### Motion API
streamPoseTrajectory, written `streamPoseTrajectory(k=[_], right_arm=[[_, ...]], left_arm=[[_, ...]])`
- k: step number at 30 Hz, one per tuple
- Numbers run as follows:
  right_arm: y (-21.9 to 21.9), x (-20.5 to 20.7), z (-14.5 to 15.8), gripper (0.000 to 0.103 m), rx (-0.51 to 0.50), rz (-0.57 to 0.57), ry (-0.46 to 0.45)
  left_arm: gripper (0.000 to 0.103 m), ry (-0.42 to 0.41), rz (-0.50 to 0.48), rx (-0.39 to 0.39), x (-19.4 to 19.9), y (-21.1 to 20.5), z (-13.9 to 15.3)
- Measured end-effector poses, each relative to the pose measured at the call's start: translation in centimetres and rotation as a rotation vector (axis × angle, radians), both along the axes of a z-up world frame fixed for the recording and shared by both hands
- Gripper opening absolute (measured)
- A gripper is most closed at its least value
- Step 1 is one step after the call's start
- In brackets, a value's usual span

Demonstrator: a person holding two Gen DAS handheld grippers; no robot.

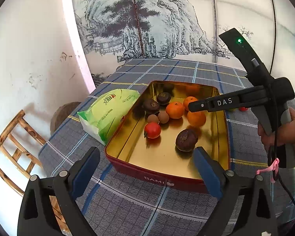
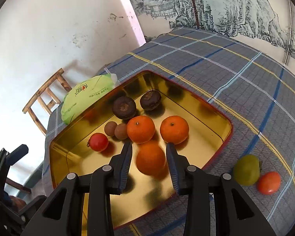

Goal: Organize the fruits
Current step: 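Lower the large orange into the tin and open the right gripper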

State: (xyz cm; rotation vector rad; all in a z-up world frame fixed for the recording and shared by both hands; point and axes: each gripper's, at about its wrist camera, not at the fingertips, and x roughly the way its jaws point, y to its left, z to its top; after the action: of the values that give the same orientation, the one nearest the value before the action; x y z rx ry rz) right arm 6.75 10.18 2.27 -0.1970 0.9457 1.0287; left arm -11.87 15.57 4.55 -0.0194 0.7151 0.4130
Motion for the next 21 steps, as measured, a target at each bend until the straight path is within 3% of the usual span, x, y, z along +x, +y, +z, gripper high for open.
streamPoseTrajectory(k=[13,17,21], right_arm=[[-1.3,-1.0,0.7,0.039,0.074,0.001,0.029],[-3.0,-1.5,0.7,0.052,0.106,-0.012,0.039],[-5.4,-2.3,1.5,0.053,0.155,-0.026,0.016]], left_arm=[[0.094,0.019,0.003,0.0,0.0,0.0,-0.5],[0.095,0.031,0.001,0.002,0.1,-0.1,-0.8],[0.095,0.044,-0.001,0.006,0.3,-0.4,-1.0]])
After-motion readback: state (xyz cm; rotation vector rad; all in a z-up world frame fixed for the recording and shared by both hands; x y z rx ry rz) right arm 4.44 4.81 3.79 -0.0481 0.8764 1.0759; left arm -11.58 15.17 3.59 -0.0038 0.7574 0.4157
